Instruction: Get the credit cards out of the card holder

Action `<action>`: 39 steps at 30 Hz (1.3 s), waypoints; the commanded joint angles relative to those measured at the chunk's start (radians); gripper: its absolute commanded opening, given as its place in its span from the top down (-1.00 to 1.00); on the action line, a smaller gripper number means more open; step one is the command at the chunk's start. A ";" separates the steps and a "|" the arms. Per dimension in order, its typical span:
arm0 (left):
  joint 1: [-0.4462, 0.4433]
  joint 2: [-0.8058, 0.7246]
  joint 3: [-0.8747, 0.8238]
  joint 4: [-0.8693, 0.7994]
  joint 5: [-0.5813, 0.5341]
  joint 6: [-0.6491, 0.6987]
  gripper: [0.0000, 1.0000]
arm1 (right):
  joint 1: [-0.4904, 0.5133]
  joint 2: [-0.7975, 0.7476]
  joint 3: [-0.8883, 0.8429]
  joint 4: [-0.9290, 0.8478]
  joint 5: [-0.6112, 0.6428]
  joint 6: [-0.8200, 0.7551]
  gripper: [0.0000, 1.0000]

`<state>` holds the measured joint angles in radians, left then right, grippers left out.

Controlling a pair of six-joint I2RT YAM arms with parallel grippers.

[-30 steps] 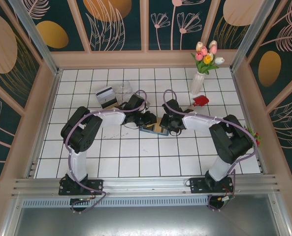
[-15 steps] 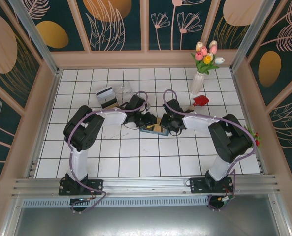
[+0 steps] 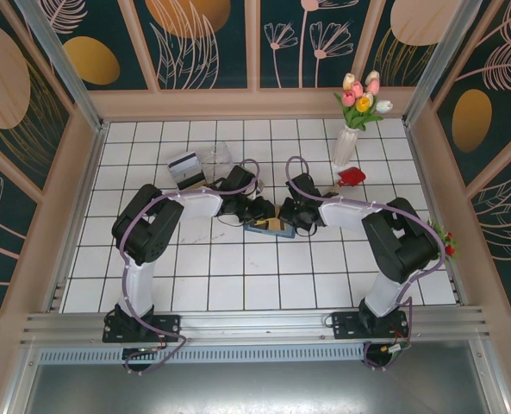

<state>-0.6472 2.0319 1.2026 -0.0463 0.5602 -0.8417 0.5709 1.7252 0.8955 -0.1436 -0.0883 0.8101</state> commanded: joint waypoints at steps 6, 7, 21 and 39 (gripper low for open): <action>0.005 0.017 0.000 -0.029 -0.005 0.038 0.49 | -0.007 0.071 -0.053 -0.077 0.014 -0.018 0.83; 0.007 0.013 -0.005 -0.028 -0.005 0.039 0.51 | -0.007 0.071 -0.055 -0.080 0.017 -0.018 0.83; 0.025 -0.052 -0.080 0.089 0.060 0.042 0.88 | -0.008 0.069 -0.064 -0.077 0.025 -0.006 0.83; 0.086 -0.149 -0.127 -0.024 0.048 0.166 1.00 | -0.018 0.025 -0.071 -0.087 0.041 0.003 0.83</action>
<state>-0.5720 1.9240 1.0843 -0.0101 0.6056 -0.7341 0.5678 1.7203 0.8749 -0.1104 -0.0948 0.8139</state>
